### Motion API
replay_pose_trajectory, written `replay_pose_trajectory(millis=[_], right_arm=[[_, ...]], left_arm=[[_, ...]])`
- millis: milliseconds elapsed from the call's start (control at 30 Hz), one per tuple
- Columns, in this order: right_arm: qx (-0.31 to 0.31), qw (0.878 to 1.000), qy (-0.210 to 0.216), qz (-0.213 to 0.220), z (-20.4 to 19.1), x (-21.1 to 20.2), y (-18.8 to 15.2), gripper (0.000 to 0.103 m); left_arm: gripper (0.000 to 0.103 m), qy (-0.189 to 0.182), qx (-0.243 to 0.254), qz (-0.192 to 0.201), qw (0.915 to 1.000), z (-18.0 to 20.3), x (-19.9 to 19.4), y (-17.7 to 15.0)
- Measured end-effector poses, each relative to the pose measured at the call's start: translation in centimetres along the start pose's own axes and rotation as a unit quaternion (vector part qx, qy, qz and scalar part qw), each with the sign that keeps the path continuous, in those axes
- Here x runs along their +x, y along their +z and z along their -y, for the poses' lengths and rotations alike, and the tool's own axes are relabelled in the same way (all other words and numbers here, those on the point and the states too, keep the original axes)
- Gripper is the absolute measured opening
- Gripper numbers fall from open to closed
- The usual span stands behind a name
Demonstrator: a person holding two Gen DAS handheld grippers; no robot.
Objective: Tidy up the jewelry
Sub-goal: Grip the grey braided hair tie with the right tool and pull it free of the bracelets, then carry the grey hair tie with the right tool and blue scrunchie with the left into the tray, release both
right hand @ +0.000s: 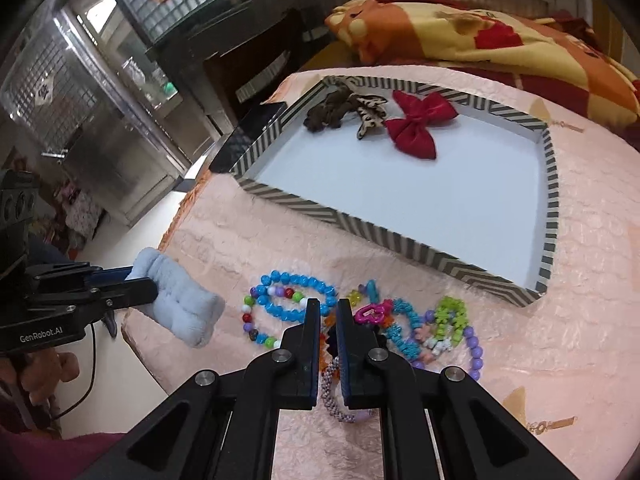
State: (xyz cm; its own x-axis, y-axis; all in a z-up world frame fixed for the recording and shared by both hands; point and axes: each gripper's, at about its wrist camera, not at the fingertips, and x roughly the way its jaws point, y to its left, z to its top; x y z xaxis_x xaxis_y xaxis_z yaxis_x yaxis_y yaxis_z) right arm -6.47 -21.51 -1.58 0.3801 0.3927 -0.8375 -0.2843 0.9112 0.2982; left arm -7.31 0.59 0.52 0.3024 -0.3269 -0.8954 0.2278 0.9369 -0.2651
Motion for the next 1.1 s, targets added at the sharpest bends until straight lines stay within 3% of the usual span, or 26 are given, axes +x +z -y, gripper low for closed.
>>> replay_pose_trajectory(millis=[100,167,233,367,600,700,767,833,1100], right_arm=[[0.0,1.0,-0.015,-0.003,0.4,-0.5,-0.4,0.007],[-0.002,1.0,-0.022,-0.018,0.9,-0.5,-1.0,0.013],[0.011,0.999,-0.026,-0.034,1.6,-0.2,-2.4,0.043],[0.023,0.997,-0.032,-0.061,1.9,1.2,-5.5,0.043],[0.08,0.995,-0.036,-0.049,3.9,2.0,-7.2,0.035],[0.068,0.995,-0.045,-0.048,3.7,2.1,-6.7,0.033],[0.058,0.995,-0.061,-0.054,3.6,2.9,-6.3,0.024],[0.056,0.995,-0.066,-0.046,3.6,3.1,-6.0,0.007],[0.088,0.996,-0.028,-0.019,4.8,-0.4,-5.8,0.006]], left_arm=[[0.021,-0.002,0.005,0.003,1.0,0.5,0.0,0.6],[0.021,-0.002,0.01,0.002,0.9999,0.7,0.1,0.6],[0.021,-0.004,0.01,-0.002,0.9999,0.8,0.3,0.6],[0.021,-0.005,0.008,-0.007,0.9999,0.8,0.7,0.6],[0.021,-0.003,0.003,-0.015,0.9999,0.5,1.3,0.4],[0.021,-0.002,0.003,-0.017,0.9998,0.5,1.4,0.4],[0.021,-0.002,0.001,-0.019,0.9998,0.5,1.5,0.4],[0.021,-0.002,0.0,-0.02,0.9998,0.5,1.6,0.4],[0.021,-0.004,0.002,-0.016,0.9999,0.8,1.6,0.7]])
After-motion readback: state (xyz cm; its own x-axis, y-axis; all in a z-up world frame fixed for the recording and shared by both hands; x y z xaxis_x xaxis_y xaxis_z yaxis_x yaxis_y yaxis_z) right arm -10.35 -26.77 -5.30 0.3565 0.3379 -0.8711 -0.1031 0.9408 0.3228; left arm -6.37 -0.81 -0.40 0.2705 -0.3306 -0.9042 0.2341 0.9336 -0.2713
